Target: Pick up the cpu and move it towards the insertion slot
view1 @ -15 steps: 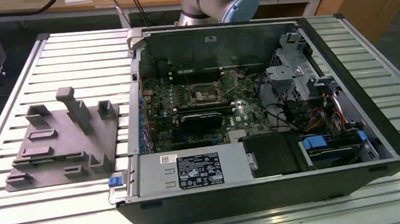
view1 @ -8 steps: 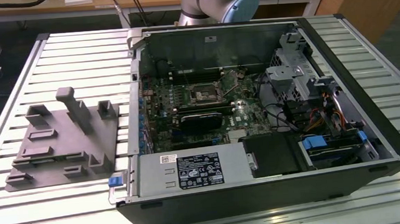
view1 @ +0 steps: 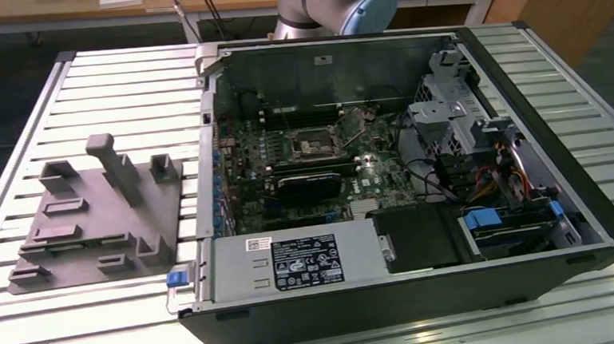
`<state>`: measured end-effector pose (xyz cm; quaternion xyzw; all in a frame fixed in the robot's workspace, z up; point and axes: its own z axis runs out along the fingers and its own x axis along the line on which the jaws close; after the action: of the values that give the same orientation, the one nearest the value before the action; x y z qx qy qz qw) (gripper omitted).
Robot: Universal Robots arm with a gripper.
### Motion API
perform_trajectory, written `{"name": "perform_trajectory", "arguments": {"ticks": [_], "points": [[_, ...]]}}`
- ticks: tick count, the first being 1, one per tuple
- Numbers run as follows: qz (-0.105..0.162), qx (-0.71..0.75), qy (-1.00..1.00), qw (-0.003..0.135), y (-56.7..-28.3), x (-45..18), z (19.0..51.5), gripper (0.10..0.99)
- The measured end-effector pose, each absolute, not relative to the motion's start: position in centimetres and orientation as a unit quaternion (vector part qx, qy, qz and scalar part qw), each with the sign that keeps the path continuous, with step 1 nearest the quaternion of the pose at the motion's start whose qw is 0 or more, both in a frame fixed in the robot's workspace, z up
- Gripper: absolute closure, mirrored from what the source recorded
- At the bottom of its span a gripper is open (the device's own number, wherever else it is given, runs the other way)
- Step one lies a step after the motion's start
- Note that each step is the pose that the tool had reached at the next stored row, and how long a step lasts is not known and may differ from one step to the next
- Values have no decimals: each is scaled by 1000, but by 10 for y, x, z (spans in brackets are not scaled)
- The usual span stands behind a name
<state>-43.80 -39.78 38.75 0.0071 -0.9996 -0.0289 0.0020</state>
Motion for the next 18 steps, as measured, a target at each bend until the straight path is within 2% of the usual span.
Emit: {"name": "perform_trajectory", "arguments": {"ticks": [18], "points": [[-29, 4, -1000, 2, -398, -435, 398, 541]]}}
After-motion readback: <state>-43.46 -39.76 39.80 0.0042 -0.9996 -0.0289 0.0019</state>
